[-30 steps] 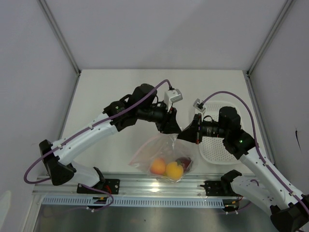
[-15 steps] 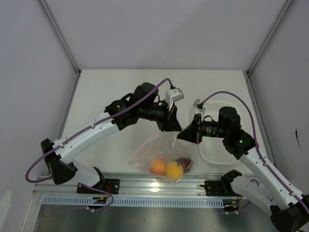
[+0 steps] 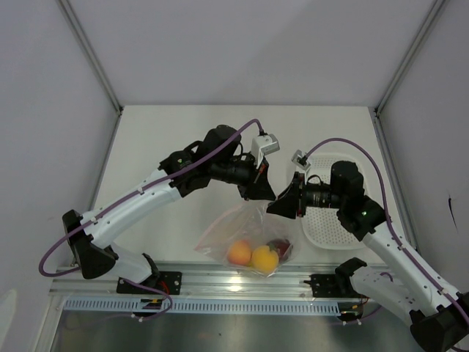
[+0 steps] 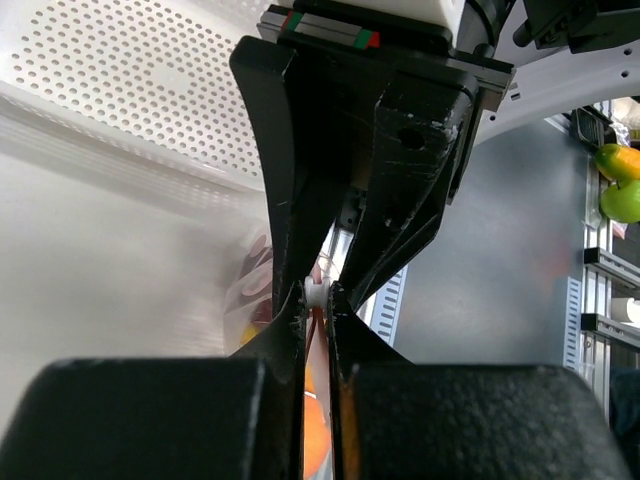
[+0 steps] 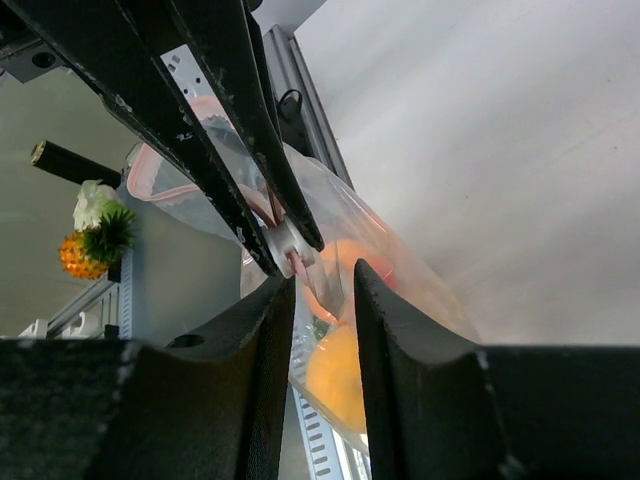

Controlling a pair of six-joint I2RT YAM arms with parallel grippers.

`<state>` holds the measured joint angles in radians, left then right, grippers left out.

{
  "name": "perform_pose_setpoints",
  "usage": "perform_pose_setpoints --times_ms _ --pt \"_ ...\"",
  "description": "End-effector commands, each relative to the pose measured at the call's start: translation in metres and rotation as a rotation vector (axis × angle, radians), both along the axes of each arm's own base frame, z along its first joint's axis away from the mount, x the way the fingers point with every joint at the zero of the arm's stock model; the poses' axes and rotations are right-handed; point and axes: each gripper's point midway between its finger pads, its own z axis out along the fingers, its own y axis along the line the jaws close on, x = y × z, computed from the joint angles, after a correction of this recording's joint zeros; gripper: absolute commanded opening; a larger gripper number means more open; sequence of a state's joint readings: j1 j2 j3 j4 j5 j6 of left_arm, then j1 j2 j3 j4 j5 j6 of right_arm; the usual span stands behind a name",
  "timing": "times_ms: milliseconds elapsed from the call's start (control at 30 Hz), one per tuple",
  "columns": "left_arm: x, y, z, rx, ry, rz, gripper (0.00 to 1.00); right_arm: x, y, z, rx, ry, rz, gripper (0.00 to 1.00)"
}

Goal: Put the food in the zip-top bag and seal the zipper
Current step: Zip the zipper food storage bag at the center of the board.

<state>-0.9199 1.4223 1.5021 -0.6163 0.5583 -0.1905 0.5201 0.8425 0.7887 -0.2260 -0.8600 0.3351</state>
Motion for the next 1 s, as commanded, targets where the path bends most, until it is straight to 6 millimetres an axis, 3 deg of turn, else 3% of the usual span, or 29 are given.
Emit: perform_pose_setpoints --times_ms 0,267,333,367,433,500,967 --pt "-0.007 -0.003 0.023 -0.059 -0.041 -0.040 0.01 -0.003 0.006 0.021 0.053 -0.068 0.057 0.33" --pt "-0.011 -0.004 0.028 -0.080 -0.029 -0.056 0.01 -0.004 0.012 0.025 0.095 -0.084 0.097 0.33" --pt "-0.011 -0.004 0.027 -0.080 -0.028 -0.053 0.01 -0.005 0.013 0.022 0.093 -0.071 0.105 0.30" --pt "-0.011 -0.004 0.028 -0.082 -0.030 -0.052 0.01 -0.006 0.014 0.022 0.093 -0.071 0.110 0.27" --pt "-0.012 -0.003 0.029 -0.086 -0.031 -0.055 0.01 -0.004 0.014 0.016 0.080 -0.056 0.099 0.08" --pt "-0.012 -0.003 0.031 -0.089 -0.035 -0.053 0.01 -0.004 0.013 0.012 0.071 -0.048 0.092 0.00" --pt "-0.010 0.001 0.021 -0.062 -0.031 -0.044 0.00 0.007 0.006 0.013 0.066 -0.065 -0.027 0.00"
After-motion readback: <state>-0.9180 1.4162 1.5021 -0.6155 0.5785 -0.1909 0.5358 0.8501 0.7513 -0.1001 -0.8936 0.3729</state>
